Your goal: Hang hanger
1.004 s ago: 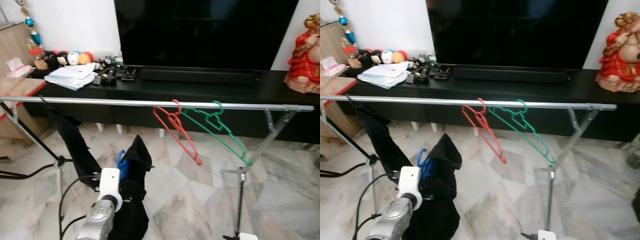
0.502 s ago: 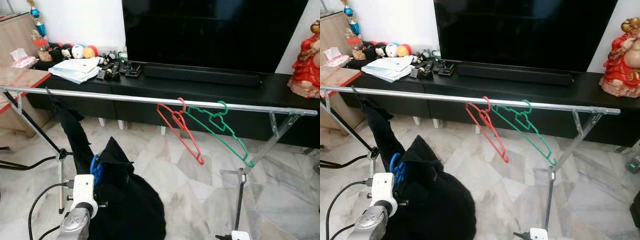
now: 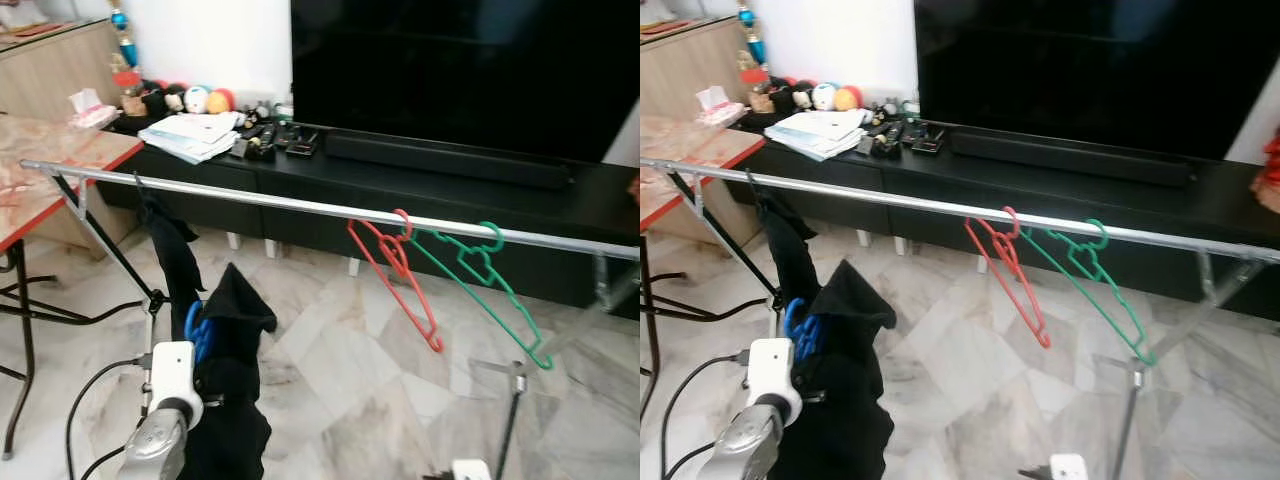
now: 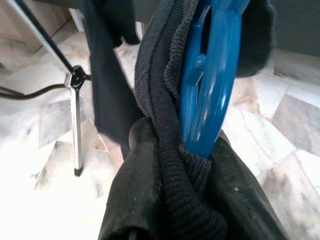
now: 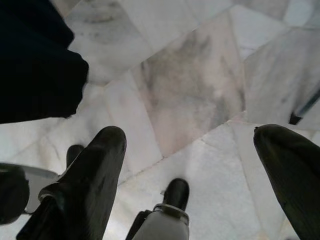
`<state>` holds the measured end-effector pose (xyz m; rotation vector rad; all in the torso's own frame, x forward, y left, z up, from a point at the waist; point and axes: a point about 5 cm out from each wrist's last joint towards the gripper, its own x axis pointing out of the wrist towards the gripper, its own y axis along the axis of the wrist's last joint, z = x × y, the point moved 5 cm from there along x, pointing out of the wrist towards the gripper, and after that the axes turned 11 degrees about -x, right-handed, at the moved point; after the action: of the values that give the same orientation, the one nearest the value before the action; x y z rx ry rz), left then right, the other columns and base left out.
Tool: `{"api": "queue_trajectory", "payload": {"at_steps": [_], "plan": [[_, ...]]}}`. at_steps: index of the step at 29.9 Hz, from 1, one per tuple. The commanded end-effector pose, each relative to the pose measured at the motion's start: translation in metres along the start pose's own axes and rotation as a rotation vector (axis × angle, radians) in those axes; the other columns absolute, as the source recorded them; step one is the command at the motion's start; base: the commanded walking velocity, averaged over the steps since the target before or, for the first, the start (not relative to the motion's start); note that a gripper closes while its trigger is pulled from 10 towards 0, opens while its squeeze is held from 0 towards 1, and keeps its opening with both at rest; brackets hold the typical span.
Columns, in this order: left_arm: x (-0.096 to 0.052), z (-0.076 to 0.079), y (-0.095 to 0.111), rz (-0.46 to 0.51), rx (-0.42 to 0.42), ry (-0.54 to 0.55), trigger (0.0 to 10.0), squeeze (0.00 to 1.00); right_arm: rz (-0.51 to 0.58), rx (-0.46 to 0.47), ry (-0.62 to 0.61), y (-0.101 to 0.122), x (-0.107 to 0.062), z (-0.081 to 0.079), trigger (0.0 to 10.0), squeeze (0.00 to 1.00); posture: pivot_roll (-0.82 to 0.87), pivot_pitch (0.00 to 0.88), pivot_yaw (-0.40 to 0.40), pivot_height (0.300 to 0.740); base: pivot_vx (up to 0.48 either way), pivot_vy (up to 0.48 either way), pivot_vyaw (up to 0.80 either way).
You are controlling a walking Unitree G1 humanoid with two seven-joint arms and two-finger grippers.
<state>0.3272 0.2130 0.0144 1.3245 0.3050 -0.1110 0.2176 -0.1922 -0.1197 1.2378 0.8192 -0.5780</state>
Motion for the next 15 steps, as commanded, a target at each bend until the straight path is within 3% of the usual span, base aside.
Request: {"api": "queue_trajectory", "payload": {"at_steps": [1, 8, 15], "plan": [[0.002, 0.006, 0.015, 0.051, 0.000, -0.021, 10.0, 0.00, -0.028, -0.004, -0.004, -0.009, -0.002, 0.003, 10.0, 0.00, -0.06, 0.070, 0.042, 0.740, 0.375, 0.000, 0.00], [0.003, 0.007, 0.016, 0.049, 0.004, -0.038, 10.0, 0.00, -0.029, -0.007, -0.007, -0.009, -0.002, 0.003, 10.0, 0.00, -0.06, 0.068, 0.047, 0.740, 0.352, 0.000, 0.00], [-0.002, 0.023, -0.003, -0.051, 0.042, -0.166, 10.0, 0.00, -0.035, -0.032, 0.001, -0.010, -0.002, 0.003, 10.0, 0.00, -0.06, 0.061, 0.045, 0.740, 0.000, 0.000, 0.00]]}}
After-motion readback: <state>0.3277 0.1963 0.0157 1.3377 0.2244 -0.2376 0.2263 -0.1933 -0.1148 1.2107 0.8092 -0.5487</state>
